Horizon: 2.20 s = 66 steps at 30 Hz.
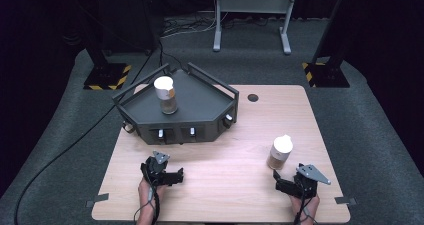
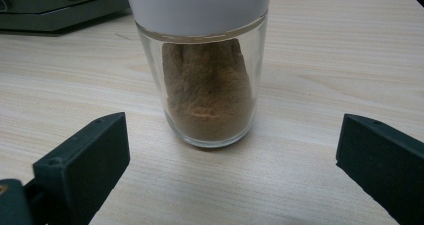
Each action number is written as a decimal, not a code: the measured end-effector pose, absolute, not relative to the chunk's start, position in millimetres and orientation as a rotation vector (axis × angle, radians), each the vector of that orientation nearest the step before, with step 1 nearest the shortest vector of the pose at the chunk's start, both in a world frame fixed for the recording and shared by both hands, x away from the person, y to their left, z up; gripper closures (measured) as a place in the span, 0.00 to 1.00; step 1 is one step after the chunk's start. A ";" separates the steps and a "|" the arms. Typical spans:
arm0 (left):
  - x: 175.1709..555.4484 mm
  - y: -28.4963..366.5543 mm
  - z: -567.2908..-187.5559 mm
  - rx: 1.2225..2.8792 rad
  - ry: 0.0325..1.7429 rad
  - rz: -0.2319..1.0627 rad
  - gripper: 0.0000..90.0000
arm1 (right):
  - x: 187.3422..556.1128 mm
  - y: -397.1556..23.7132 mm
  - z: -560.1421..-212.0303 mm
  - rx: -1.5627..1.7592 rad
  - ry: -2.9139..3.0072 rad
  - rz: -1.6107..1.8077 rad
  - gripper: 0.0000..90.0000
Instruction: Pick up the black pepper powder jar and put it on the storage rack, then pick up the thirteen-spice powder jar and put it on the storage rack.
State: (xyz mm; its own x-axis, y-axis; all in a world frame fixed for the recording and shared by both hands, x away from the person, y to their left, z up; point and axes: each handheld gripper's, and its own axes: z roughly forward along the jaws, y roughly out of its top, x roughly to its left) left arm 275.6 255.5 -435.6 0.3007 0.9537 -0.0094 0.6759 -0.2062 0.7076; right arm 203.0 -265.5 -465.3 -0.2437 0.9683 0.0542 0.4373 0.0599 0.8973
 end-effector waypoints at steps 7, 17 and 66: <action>271.1 258.9 -439.2 1.953 1.432 0.603 0.00 | 203.8 -263.0 -464.2 1.404 1.753 1.124 0.00; 271.5 260.4 -439.5 1.949 1.436 0.603 0.00 | 203.5 -262.6 -464.3 1.401 1.753 1.122 0.00; 273.3 261.3 -439.4 1.952 1.433 0.608 0.00 | 248.5 -248.5 -460.1 1.369 1.770 1.160 0.29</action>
